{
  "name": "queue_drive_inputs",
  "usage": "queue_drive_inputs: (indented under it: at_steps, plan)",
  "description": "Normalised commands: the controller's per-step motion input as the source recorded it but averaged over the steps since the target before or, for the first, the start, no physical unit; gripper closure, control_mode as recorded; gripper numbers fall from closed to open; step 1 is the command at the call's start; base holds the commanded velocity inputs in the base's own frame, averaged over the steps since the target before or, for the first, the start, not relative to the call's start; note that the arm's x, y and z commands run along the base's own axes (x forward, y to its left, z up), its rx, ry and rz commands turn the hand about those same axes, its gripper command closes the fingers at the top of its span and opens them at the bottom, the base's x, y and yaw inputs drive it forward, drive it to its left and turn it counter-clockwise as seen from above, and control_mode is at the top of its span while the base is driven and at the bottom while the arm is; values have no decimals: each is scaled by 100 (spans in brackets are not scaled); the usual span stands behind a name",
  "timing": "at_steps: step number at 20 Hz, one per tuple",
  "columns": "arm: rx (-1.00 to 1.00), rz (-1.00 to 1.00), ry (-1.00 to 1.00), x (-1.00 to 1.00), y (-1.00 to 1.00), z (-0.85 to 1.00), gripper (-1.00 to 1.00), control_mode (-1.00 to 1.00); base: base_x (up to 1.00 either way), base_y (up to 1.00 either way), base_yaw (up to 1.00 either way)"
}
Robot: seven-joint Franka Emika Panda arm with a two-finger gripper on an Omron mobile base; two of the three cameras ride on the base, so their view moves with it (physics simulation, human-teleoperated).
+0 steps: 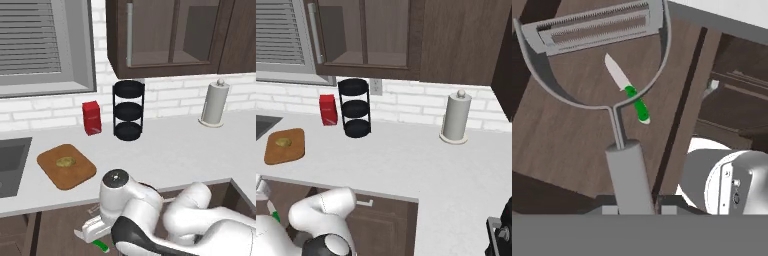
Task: Place the appropriate cutting tool for cutting the potato skin on the cutting board.
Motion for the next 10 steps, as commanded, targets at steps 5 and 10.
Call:
queue_drive_inputs:
  at_steps: [5,10]
  plan:
    - [4,23,9,39,-73,94,100,-100,0,0,0]
    - [5,36,12,95,-43,67,100,-100,0,0,0]
